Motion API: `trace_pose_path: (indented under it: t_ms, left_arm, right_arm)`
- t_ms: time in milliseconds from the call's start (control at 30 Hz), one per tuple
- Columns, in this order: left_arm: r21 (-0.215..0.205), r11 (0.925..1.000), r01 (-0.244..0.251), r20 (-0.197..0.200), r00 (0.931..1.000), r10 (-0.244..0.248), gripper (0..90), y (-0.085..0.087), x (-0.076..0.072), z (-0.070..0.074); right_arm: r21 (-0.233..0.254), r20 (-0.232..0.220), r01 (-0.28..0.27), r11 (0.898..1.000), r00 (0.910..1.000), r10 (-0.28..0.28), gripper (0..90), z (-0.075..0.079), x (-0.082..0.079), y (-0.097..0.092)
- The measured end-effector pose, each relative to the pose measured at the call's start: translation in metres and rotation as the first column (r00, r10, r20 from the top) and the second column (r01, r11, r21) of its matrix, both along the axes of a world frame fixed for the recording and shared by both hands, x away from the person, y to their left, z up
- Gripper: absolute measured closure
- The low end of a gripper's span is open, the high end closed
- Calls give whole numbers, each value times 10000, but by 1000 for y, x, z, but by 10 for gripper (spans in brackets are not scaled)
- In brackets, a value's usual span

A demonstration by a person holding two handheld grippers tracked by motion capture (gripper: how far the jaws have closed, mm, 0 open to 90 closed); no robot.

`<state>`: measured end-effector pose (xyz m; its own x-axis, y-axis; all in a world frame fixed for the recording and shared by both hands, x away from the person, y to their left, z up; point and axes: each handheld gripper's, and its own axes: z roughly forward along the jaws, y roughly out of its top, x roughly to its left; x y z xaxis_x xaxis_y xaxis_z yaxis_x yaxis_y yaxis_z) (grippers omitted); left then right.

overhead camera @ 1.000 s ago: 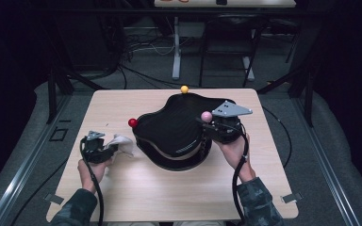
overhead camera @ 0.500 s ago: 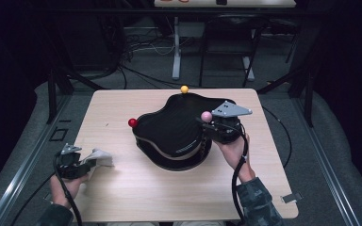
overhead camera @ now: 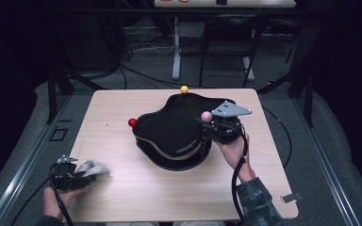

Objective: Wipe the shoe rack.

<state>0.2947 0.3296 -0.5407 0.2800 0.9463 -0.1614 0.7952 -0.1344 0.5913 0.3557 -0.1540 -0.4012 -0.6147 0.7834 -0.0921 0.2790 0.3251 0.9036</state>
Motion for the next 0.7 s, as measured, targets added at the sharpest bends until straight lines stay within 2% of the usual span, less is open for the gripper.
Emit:
trace_pose_path:
  t_ms: [133,300,433,700]
  left_arm:
    - [-51,10000,-42,700,9975,45,292,2,-7,13]
    - [-234,9994,-268,1420,9894,299,193,3,-15,28]
    - [-592,9978,-303,1764,9835,403,153,2,-21,36]
    - [-706,9975,46,2309,9729,119,124,-11,-13,47]
  right_arm:
    - [-7,-61,47,10000,10000,-47,608,0,0,1]
    - [-11,-68,62,10000,10000,-62,607,1,0,1]
    - [-31,-30,95,10000,10000,-95,608,0,-1,1]
    - [-68,-90,260,9996,9996,-261,608,1,-1,2]
